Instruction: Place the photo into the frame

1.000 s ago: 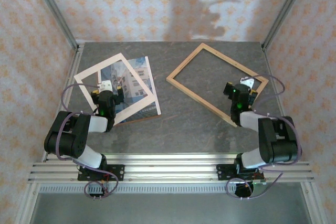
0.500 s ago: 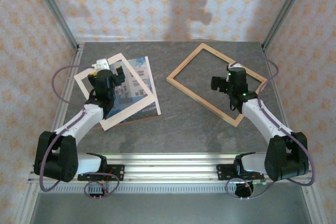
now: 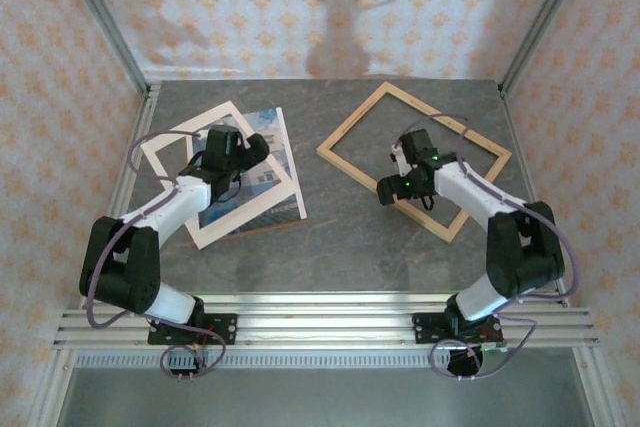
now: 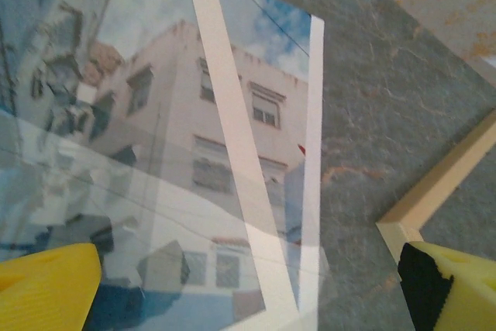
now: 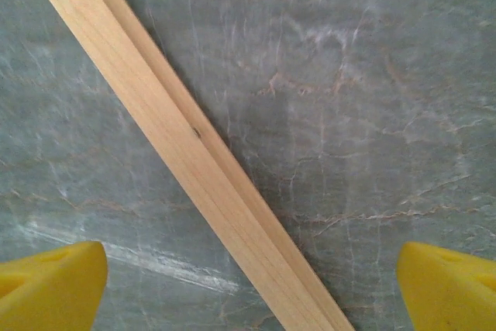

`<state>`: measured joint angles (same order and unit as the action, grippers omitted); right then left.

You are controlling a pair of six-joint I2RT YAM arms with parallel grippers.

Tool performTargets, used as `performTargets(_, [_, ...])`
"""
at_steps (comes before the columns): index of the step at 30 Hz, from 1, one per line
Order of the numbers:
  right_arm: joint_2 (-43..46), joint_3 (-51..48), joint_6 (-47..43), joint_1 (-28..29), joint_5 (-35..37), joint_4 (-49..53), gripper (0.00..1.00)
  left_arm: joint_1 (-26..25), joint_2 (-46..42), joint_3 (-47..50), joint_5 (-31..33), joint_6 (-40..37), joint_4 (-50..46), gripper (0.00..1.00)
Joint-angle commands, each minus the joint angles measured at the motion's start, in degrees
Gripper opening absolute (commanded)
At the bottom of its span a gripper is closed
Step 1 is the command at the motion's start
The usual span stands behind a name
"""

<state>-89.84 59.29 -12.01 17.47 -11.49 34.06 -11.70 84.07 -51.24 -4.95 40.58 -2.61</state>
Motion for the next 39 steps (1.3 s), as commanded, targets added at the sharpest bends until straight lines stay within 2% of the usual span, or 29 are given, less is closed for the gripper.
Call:
performTargets(1, [-3.6,4.4,-4.1,0.3,1.8,5.5,0.93,-0.6,-0.6,0.8,-5.4,3.4,-1.4,1.00])
performTargets(8, [-13.5,12.3,-8.3,0.6,3.2,10.8,0.80,-1.2,-2.6,3.2,-6.1,3.7,-1.7,1.00])
performTargets(15, [-16.7,12.7,-8.8,2.7,2.9,10.4,0.75,-1.2,-2.2,2.7,-6.0,3.5,-2.2,1.00])
performTargets(17, [-17.1,12.2,-8.7,2.7,2.3,10.1,0.68,-1.2,-1.8,2.1,-6.1,3.6,-2.4,1.00])
performTargets(21, [-18.2,12.6,-9.3,2.7,-0.3,11.4,0.39,-1.3,-1.2,1.1,-6.4,3.6,-2.4,1.00])
performTargets(26, [-17.8,12.4,-7.9,2.7,-0.9,11.2,0.37,-1.4,-1.0,0.7,-6.8,3.5,-2.6,1.00])
performTargets(28, [-17.8,12.8,-6.6,2.7,-0.7,11.4,0.36,-1.3,-1.2,0.8,-6.8,3.5,-2.6,1.00])
performTargets(30, [-18.3,14.1,-4.1,2.7,-0.7,12.4,0.26,-1.3,-1.4,1.0,-6.5,3.5,-2.7,1.00])
performTargets(32, [-19.2,16.2,-0.1,2.7,-2.3,13.8,0.22,-1.3,-1.6,1.2,-6.2,3.6,-3.0,1.00])
performTargets(36, [-19.9,19.1,9.8,4.1,-5.6,14.2,0.17,-1.3,-1.5,0.9,-5.8,3.8,-3.4,1.00])
performTargets(39, [-19.4,19.1,16.1,6.6,-4.6,11.8,0.17,-1.3,-1.6,0.5,-5.7,3.7,-3.7,1.00])
